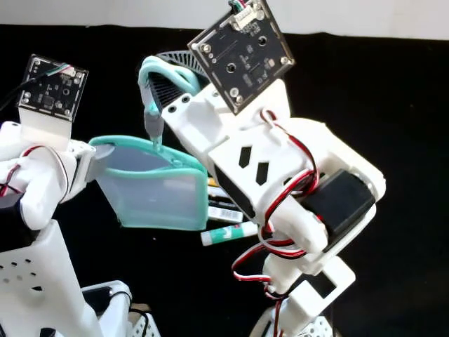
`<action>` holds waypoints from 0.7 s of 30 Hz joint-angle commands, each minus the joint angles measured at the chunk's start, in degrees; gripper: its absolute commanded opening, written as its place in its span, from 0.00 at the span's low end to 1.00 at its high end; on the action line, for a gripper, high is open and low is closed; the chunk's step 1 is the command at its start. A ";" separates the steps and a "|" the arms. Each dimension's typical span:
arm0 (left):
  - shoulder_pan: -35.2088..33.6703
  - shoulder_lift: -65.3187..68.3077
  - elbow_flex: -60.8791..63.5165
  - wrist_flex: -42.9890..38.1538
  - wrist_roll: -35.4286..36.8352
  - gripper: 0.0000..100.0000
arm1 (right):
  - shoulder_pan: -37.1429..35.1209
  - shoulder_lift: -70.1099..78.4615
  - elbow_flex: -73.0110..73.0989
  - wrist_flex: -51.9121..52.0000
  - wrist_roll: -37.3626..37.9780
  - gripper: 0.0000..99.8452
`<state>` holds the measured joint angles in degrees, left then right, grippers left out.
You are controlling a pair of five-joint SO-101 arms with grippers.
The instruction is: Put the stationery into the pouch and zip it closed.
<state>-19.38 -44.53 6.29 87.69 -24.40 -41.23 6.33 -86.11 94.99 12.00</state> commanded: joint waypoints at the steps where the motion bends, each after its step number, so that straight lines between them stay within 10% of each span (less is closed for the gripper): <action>1: 1.01 -0.66 0.13 -0.62 0.09 0.29 | -0.48 -0.22 -0.92 0.31 0.53 0.01; 8: 1.27 -0.75 -0.13 -0.62 -2.29 0.00 | -0.40 -0.22 -0.92 0.31 0.53 0.01; 21: 1.27 -0.66 -7.16 -0.62 0.18 0.01 | -0.40 -0.22 -1.19 2.42 0.62 0.01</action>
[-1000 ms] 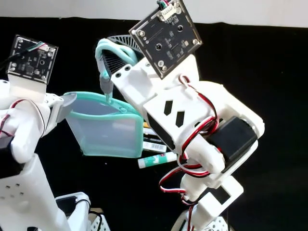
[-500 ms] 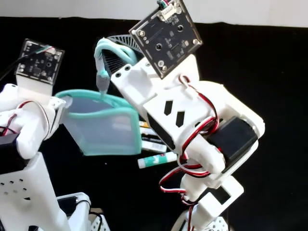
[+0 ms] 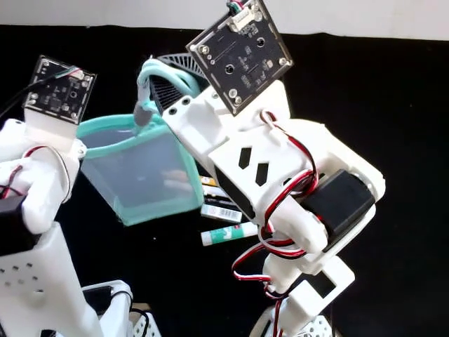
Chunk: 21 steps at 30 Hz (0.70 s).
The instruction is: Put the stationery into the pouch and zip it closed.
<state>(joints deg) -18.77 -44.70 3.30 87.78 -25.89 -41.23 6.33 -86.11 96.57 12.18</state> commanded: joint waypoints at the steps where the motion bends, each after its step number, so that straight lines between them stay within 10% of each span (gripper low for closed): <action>1: 0.75 -0.22 -5.41 -0.88 2.46 0.01 | -0.40 -0.22 -1.27 1.27 0.44 0.01; 21: 2.77 -0.04 -15.08 7.65 4.04 0.27 | -0.31 -0.22 -1.19 2.33 0.35 0.01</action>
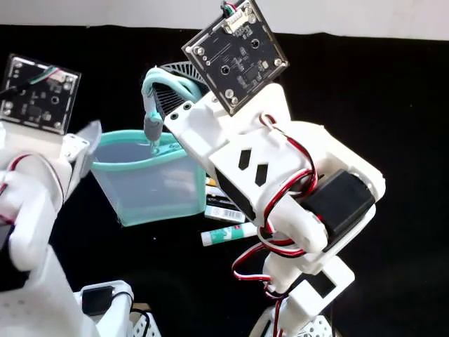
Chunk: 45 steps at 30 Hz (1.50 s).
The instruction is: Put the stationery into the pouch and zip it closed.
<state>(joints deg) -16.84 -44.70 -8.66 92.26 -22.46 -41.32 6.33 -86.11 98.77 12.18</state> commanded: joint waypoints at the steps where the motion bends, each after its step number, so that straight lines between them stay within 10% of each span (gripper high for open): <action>1: 0.84 -0.04 -3.82 4.40 0.62 0.25 | -0.22 -0.22 -1.10 0.13 0.35 0.01; 21: -2.51 17.63 -12.70 9.05 12.92 0.26 | -0.31 -0.22 -1.01 0.92 0.35 0.01; 45: -2.51 3.30 1.01 9.41 12.75 0.26 | -0.31 -0.13 -0.92 0.92 0.26 0.01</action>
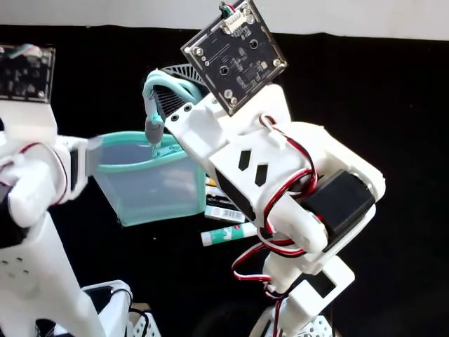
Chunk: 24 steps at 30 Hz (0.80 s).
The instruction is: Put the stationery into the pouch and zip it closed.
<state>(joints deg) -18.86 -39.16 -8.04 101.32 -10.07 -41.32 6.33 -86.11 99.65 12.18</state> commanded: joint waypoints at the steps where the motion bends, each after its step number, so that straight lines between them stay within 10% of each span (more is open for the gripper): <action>1: -0.48 -2.15 0.40 0.35 0.35 0.26 | -0.31 -0.13 -0.92 0.04 0.26 0.01; 15: -0.13 3.30 4.09 0.35 0.18 0.24 | -0.31 -0.13 -0.92 0.04 0.26 0.01; 24: 4.18 3.30 2.33 0.35 0.09 0.01 | -0.31 -0.13 -0.92 0.04 0.26 0.01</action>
<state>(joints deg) -17.27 -36.18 -4.09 101.32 -9.89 -41.32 6.33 -86.11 99.65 12.18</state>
